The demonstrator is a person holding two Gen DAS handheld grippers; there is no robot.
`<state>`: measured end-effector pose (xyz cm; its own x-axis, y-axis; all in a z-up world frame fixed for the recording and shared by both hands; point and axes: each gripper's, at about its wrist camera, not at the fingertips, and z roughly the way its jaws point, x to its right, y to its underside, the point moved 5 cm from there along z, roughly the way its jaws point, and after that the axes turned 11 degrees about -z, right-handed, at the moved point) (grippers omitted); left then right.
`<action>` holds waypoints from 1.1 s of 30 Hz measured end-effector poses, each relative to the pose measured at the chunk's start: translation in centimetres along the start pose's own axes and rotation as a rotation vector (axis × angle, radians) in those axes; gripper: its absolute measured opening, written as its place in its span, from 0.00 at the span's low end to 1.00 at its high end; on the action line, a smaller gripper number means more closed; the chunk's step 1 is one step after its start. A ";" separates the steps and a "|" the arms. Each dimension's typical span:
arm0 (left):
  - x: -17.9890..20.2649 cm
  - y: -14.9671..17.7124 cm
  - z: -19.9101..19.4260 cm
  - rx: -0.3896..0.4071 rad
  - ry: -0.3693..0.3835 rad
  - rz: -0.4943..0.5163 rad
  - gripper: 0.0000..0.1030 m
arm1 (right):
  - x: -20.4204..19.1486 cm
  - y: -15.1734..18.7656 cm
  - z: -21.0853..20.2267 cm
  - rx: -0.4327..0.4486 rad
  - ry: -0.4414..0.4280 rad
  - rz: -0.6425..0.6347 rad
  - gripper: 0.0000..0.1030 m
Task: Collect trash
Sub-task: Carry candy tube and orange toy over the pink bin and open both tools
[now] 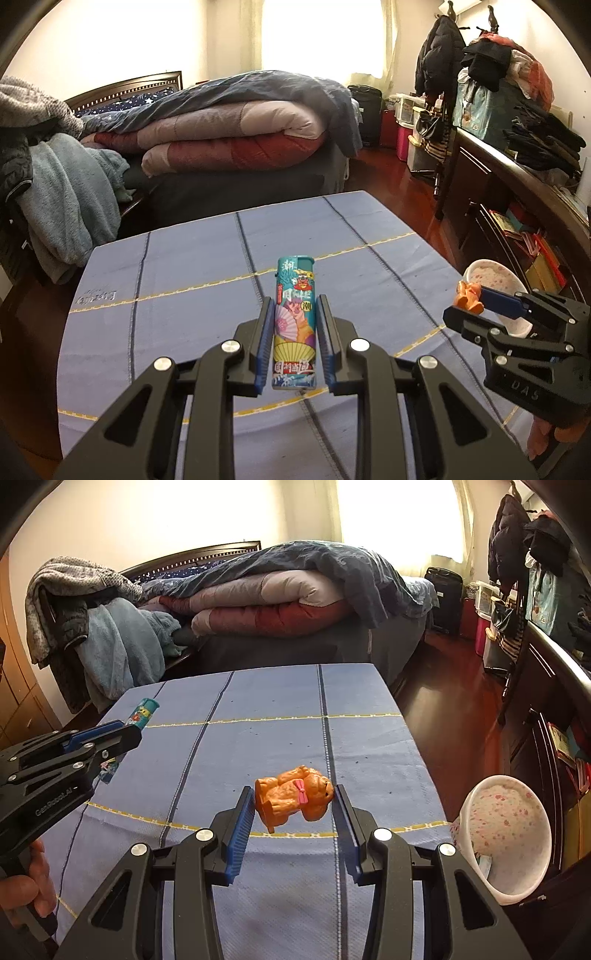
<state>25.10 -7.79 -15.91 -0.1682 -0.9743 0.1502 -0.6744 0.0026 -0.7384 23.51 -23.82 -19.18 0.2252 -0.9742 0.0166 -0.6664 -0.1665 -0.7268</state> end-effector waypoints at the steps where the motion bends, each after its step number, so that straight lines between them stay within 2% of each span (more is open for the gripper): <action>1: 0.5 0.0 0.0 0.001 0.004 0.003 0.23 | 0.3 0.1 -0.2 0.002 0.001 0.003 0.42; 33: 11.1 -0.1 0.5 0.009 0.098 0.121 0.23 | 9.1 3.4 -4.8 0.062 0.058 0.123 0.42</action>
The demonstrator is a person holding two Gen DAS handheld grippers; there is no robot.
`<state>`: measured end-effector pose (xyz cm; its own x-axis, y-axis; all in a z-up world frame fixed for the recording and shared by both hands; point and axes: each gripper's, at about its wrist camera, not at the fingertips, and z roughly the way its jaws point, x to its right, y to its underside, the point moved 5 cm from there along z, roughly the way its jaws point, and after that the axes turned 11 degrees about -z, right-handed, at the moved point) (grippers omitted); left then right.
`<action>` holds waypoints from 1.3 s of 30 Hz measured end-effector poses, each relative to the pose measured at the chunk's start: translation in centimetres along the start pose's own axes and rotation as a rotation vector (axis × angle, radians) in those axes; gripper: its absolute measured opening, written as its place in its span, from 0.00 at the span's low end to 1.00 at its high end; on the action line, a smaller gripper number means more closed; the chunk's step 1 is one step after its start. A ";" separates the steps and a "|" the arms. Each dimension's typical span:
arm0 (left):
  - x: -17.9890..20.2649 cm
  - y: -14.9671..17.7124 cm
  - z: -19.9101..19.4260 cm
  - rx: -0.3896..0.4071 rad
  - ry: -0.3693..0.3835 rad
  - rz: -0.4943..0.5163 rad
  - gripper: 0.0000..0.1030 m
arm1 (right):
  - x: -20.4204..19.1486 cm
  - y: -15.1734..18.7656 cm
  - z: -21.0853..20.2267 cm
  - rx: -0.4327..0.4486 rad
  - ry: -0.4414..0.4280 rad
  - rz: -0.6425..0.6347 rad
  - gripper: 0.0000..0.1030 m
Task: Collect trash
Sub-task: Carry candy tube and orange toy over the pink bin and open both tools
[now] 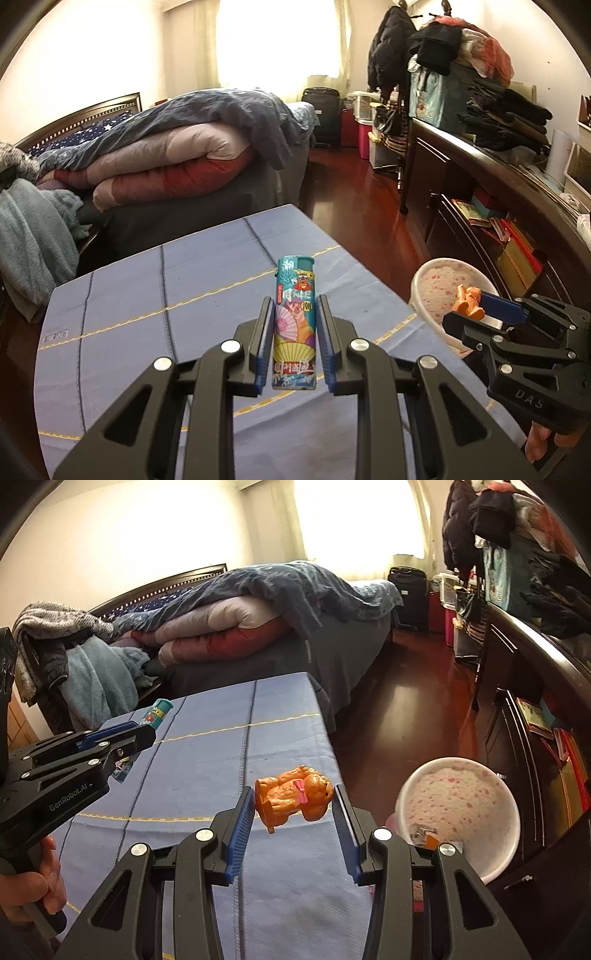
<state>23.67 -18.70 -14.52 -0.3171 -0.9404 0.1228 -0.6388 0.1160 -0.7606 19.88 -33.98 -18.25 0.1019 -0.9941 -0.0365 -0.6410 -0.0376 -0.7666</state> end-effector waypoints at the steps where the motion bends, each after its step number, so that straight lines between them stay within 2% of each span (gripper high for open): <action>1: 0.5 0.0 0.1 0.000 0.005 0.005 0.23 | 0.2 0.1 -0.1 0.001 0.002 0.003 0.42; 21: 12.5 -0.6 2.5 0.004 0.135 0.114 0.23 | 9.6 2.7 -3.4 0.035 0.133 0.127 0.42; 32: 18.7 -0.6 5.4 -0.024 0.209 0.164 0.23 | 15.0 4.7 -4.0 0.031 0.208 0.197 0.42; 39: 21.9 -0.4 7.2 -0.038 0.232 0.190 0.23 | 18.4 6.0 -4.0 0.021 0.247 0.247 0.42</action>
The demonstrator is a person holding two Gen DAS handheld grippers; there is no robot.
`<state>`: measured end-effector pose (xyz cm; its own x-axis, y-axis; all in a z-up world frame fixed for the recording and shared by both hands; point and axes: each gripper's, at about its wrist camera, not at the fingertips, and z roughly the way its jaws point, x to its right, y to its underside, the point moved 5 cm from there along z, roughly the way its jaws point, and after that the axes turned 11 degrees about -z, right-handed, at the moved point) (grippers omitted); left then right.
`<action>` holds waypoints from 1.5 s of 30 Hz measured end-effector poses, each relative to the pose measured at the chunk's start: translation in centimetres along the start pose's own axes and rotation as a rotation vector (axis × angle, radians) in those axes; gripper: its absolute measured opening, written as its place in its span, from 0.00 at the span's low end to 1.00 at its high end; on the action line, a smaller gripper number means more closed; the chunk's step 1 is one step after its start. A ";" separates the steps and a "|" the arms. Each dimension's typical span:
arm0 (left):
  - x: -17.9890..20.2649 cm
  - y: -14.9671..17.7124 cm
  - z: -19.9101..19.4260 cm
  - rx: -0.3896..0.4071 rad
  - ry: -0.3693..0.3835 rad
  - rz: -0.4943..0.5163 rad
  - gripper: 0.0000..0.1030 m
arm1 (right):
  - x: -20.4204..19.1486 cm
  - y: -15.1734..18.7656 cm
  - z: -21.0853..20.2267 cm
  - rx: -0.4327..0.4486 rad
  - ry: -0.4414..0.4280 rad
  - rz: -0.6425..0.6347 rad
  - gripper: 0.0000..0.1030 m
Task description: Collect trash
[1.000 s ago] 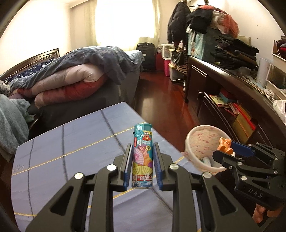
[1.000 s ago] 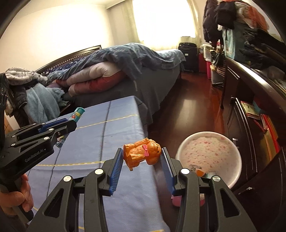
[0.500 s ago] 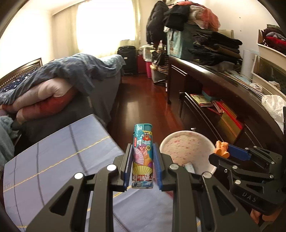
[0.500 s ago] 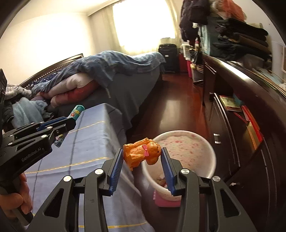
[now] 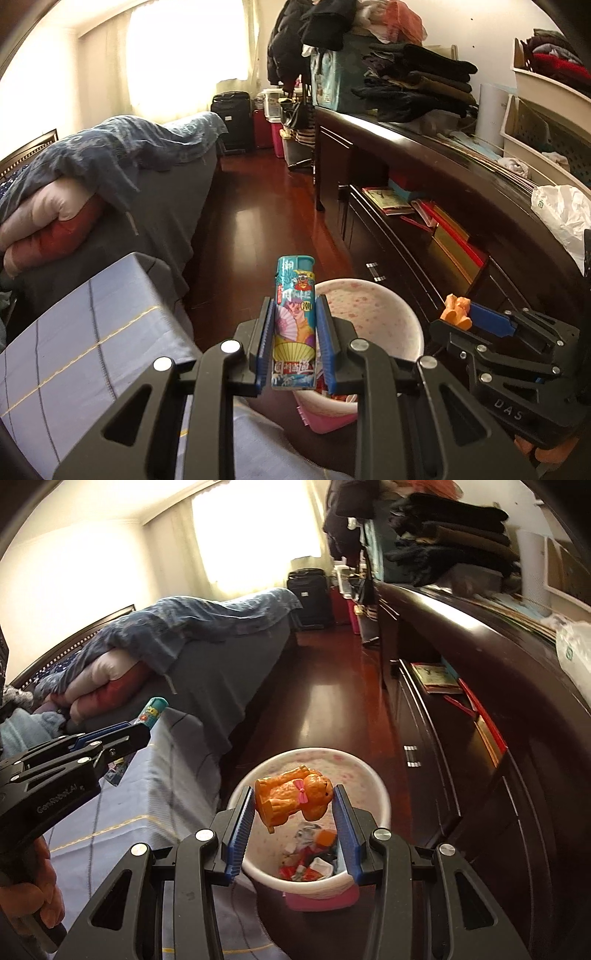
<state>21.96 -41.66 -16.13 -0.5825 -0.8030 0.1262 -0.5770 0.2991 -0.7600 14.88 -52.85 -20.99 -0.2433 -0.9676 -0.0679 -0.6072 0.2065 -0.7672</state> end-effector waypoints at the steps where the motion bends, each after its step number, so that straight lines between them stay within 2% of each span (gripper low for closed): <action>1: 0.4 0.0 0.4 -0.003 0.004 0.004 0.23 | 0.3 0.1 0.1 -0.002 0.003 0.005 0.42; 8: 2.2 0.1 2.5 -0.022 0.016 0.021 0.23 | 2.7 0.6 0.8 -0.008 0.027 0.038 0.42; 22: 3.8 0.4 5.5 -0.053 0.016 0.036 0.23 | 4.1 1.3 3.1 -0.031 0.035 0.054 0.42; 26: 3.6 0.6 6.7 -0.069 0.002 0.034 0.23 | 4.3 1.4 4.6 -0.046 0.032 0.048 0.42; 34: 2.8 1.2 9.4 -0.122 0.024 -0.022 0.24 | 3.9 2.3 8.7 -0.098 0.025 -0.001 0.42; 35: 2.7 1.2 9.5 -0.122 0.026 -0.022 0.26 | 3.7 2.4 9.1 -0.096 0.025 -0.019 0.42; 37: 2.5 1.2 9.5 -0.118 0.029 -0.032 0.38 | 3.6 2.5 9.6 -0.090 0.035 -0.033 0.53; 40: 2.1 1.0 9.1 -0.104 0.031 -0.049 0.49 | 3.6 2.8 10.2 -0.094 0.041 -0.032 0.55; 45: 1.5 0.5 7.6 -0.074 0.044 -0.075 0.59 | 3.5 3.0 10.0 -0.091 0.043 -0.030 0.59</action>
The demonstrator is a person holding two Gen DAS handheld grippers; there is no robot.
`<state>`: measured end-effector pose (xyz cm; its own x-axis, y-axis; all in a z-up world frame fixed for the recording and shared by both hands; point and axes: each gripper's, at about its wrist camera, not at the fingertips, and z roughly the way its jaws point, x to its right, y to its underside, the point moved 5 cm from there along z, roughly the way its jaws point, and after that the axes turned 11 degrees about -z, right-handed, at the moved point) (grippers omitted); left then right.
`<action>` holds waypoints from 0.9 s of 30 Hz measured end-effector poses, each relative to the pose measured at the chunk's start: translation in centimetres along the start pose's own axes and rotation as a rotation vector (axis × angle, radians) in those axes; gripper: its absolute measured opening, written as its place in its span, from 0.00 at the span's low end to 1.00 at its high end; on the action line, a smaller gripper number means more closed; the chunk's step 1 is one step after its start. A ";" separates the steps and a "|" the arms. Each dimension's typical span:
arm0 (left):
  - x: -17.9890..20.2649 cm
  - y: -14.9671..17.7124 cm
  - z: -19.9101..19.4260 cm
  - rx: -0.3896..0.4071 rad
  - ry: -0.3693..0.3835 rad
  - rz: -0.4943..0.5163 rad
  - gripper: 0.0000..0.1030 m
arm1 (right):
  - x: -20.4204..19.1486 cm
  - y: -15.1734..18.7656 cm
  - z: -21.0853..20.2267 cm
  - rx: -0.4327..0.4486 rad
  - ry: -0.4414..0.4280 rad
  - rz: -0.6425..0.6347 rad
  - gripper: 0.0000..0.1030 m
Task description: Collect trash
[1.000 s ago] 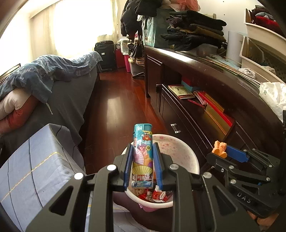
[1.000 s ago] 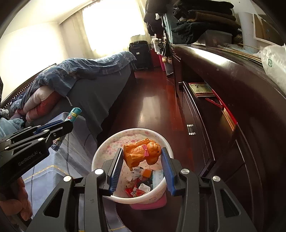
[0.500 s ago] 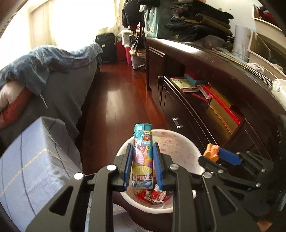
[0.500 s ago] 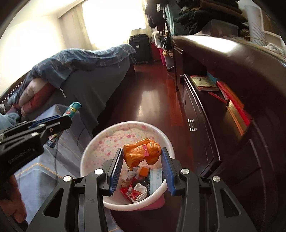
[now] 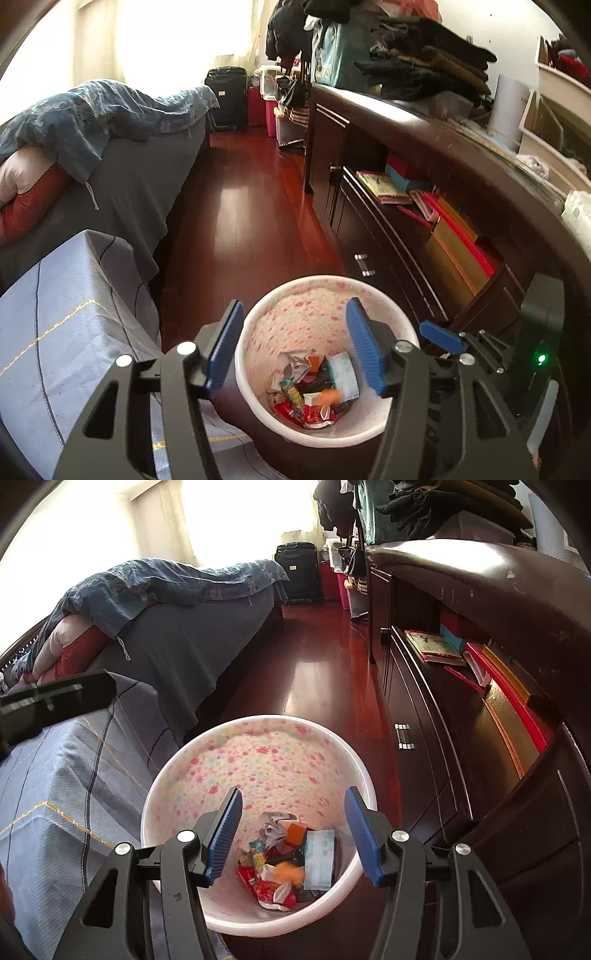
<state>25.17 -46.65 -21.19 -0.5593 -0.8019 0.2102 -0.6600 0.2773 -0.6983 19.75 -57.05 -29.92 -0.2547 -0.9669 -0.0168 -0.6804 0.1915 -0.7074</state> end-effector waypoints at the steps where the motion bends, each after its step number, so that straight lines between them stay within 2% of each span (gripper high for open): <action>1: -0.1 -0.1 -0.4 0.007 0.002 -0.004 0.60 | 0.0 0.0 -0.1 0.003 0.003 0.000 0.60; 5: -0.6 -0.2 -2.5 0.034 0.004 -0.012 0.64 | -0.4 -0.3 -1.5 0.007 0.020 0.013 0.63; 7: -1.2 -0.2 -4.0 0.056 -0.012 -0.021 0.74 | -0.8 -0.5 -2.6 0.020 0.025 0.018 0.68; 11: -3.3 -0.1 -7.6 0.113 -0.053 -0.043 0.81 | -2.5 -1.3 -5.5 0.058 0.022 0.024 0.75; 13: -4.8 0.1 -9.8 0.141 -0.074 -0.062 0.88 | -3.6 -1.7 -6.8 0.079 0.009 0.011 0.83; 19: -10.9 1.0 -16.2 0.241 -0.192 -0.135 0.96 | -9.1 -2.9 -10.8 0.143 -0.060 -0.020 0.92; 27: -18.7 3.6 -23.1 0.301 -0.291 -0.222 0.96 | -19.1 -3.7 -13.9 0.187 -0.177 -0.119 0.96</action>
<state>21.67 -18.43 -11.83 -0.2288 -0.9514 0.2062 -0.5487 -0.0489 -0.8346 17.56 -36.90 -17.13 -0.0457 -0.9983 -0.0375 -0.5558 0.0566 -0.8294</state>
